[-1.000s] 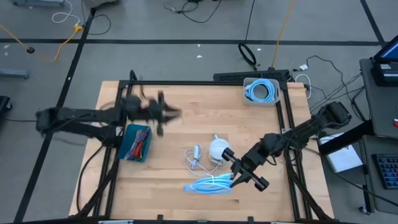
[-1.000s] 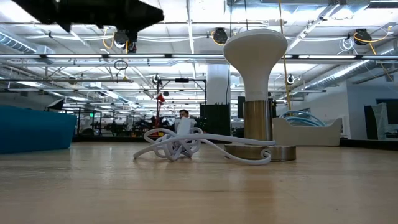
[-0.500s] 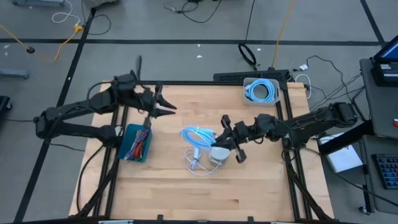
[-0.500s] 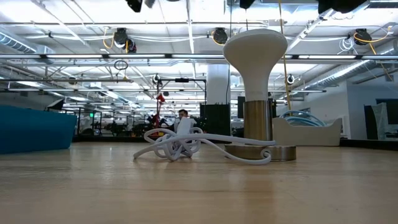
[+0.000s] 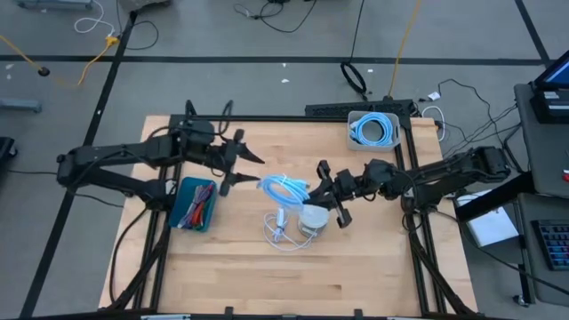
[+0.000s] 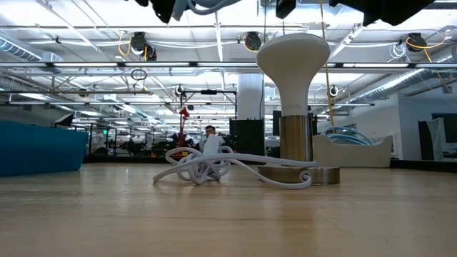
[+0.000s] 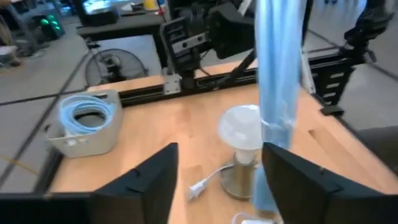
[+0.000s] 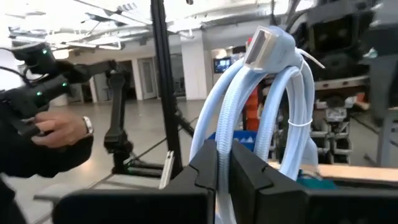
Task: Pick & Place USB Port
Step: Put the blue HDMI cable into the gray bin
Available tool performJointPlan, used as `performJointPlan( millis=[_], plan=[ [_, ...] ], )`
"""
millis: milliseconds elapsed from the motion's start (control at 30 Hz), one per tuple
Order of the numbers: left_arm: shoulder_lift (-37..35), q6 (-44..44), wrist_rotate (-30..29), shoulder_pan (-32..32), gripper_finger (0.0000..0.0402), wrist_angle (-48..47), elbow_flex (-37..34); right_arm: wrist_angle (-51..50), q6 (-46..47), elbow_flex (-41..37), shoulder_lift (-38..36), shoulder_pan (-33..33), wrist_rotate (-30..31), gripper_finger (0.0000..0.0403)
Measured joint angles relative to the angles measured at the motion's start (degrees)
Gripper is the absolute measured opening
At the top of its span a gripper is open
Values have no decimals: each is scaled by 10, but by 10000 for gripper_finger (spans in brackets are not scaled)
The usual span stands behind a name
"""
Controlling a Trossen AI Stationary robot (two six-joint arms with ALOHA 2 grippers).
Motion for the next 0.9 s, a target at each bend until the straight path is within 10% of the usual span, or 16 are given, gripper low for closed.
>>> performJointPlan(
  millis=[233, 900],
  plan=[
    [46, -21, 28, -27, 280, 55, 0, -18, -1, 0, 0, 1, -6, 9],
    [-30, -43, -12, -51, 260, -3, 0, 3, 17, -26, 6, -1, 16, 9]
  ],
)
